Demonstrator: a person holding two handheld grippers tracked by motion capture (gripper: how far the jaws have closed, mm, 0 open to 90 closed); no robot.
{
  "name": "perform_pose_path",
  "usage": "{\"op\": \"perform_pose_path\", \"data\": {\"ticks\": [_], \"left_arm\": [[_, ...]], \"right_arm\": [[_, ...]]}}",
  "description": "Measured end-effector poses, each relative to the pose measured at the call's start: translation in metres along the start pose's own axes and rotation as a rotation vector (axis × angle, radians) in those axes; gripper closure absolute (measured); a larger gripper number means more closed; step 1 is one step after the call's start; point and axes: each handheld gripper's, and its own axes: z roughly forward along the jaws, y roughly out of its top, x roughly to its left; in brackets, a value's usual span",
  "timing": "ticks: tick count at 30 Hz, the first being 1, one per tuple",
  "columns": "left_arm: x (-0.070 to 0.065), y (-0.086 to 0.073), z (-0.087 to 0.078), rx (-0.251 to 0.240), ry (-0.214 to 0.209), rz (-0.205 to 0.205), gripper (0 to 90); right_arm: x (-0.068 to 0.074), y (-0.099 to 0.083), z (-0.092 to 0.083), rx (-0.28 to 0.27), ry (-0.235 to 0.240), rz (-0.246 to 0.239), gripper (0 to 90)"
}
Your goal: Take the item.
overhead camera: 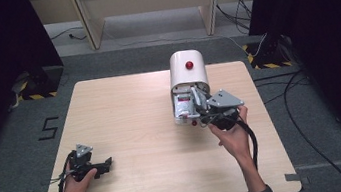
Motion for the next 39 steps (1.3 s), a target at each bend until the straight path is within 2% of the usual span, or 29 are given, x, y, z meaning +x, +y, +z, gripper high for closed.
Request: {"op": "perform_pose_path", "data": {"ticks": [6,11,17,21,28,33,35,39], "left_arm": [[0.000,0.000,0.000,0.000,0.000,0.000,0.0],[0.000,0.000,0.000,0.000,0.000,0.000,0.0],[0.000,0.000,0.000,0.000,0.000,-0.001,0.0],[0.000,0.000,0.000,0.000,0.000,0.000,0.0],[0.000,0.000,0.000,0.000,0.000,0.000,0.0],[0.000,0.000,0.000,0.000,0.000,0.000,0.0],[0.000,0.000,0.000,0.000,0.000,0.000,0.0],[0.000,0.000,0.000,0.000,0.000,0.000,0.0]], "right_arm": [[0.004,0.006,0.010,0.022,-0.031,-0.035,52.6],[0.003,0.008,0.020,0.041,-0.049,-0.031,53.7],[-0.001,0.005,0.023,0.064,-0.087,-0.024,57.2],[-0.004,0.001,0.026,0.081,-0.094,-0.026,61.2],[-0.009,-0.004,0.025,0.060,-0.086,-0.020,72.8],[-0.009,-0.002,0.017,0.014,-0.078,-0.031,81.5],[-0.010,-0.001,0.014,-0.005,-0.056,-0.021,83.2],[-0.010,0.002,0.007,-0.034,-0.049,-0.021,84.3]]}}
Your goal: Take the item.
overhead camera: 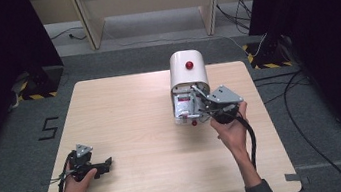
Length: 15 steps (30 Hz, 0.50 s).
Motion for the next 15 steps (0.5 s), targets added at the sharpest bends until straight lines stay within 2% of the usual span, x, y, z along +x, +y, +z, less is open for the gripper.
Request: {"op": "perform_pose_path", "data": {"ticks": [6,15], "left_arm": [[0.000,0.000,0.000,0.000,0.000,0.000,0.0],[0.000,0.000,0.000,-0.002,0.000,-0.003,0.0]], "right_arm": [[0.001,0.006,-0.012,-0.035,0.006,-0.009,85.1],[-0.003,0.006,-0.022,-0.058,0.017,0.000,85.5]]}}
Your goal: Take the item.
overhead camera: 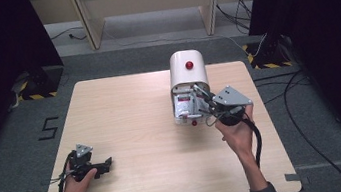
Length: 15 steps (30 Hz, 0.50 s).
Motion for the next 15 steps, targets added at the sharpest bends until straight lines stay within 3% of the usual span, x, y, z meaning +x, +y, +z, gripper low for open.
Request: {"op": "perform_pose_path", "data": {"ticks": [15], "left_arm": [[0.000,0.000,0.000,0.002,0.000,0.003,0.0]], "right_arm": [[-0.004,-0.003,-0.019,-0.026,-0.004,-0.016,85.7]]}}
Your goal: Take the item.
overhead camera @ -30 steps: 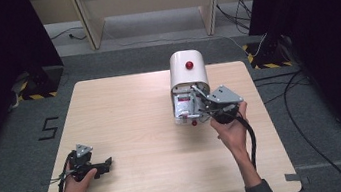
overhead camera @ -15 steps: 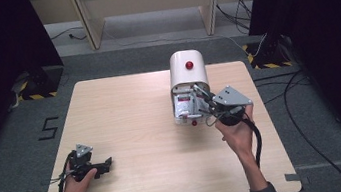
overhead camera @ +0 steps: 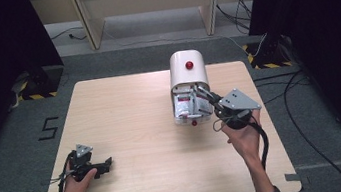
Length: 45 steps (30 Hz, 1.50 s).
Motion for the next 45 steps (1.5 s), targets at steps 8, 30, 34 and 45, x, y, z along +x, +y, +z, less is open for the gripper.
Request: {"op": "perform_pose_path", "data": {"ticks": [8,30,34,45], "left_arm": [[0.000,0.000,0.000,0.000,0.000,0.000,0.0],[0.000,0.000,0.000,0.000,0.000,0.000,0.0],[0.000,0.000,0.000,-0.001,0.000,0.000,0.0],[0.000,0.000,0.000,0.000,0.000,-0.001,0.0]], "right_arm": [[-0.007,-0.006,-0.010,-0.007,-0.015,0.011,85.8],[-0.019,-0.031,-0.031,-0.026,-0.055,0.078,85.8],[-0.024,-0.036,-0.034,-0.019,-0.068,0.087,85.8],[-0.032,-0.048,-0.030,0.006,-0.086,0.110,85.8]]}}
